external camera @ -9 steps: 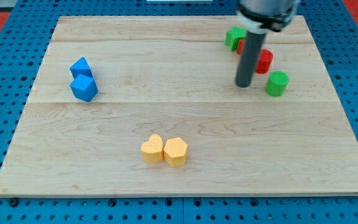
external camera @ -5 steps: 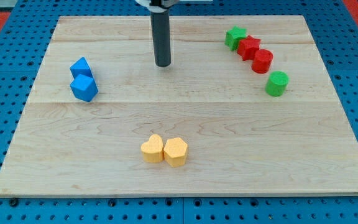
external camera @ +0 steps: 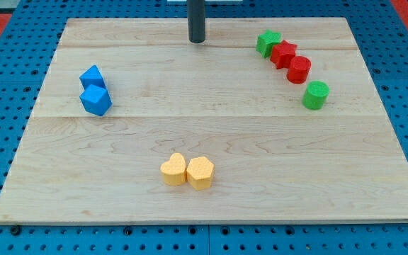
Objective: Push the green star into the green circle
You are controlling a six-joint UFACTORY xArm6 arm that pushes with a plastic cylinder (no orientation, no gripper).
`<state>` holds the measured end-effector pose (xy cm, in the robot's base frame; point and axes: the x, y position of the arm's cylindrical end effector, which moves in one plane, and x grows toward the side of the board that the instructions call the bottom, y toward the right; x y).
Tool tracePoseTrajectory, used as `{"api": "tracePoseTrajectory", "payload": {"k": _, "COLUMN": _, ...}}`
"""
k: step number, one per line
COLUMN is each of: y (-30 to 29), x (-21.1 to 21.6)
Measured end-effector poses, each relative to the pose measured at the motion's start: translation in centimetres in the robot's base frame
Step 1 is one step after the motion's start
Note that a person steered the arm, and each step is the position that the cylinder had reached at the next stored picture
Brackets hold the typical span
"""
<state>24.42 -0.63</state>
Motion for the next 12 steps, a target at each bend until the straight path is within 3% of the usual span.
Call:
{"api": "tracePoseTrajectory", "payload": {"k": 1, "y": 7.1, "x": -2.8}}
{"api": "tracePoseTrajectory", "payload": {"k": 2, "y": 10.5, "x": -3.7}}
{"api": "tracePoseTrajectory", "payload": {"k": 7, "y": 9.5, "x": -2.3}}
{"api": "tracePoseTrajectory", "payload": {"k": 9, "y": 11.6, "x": -2.4}}
{"api": "tracePoseTrajectory", "payload": {"k": 12, "y": 11.3, "x": 1.6}}
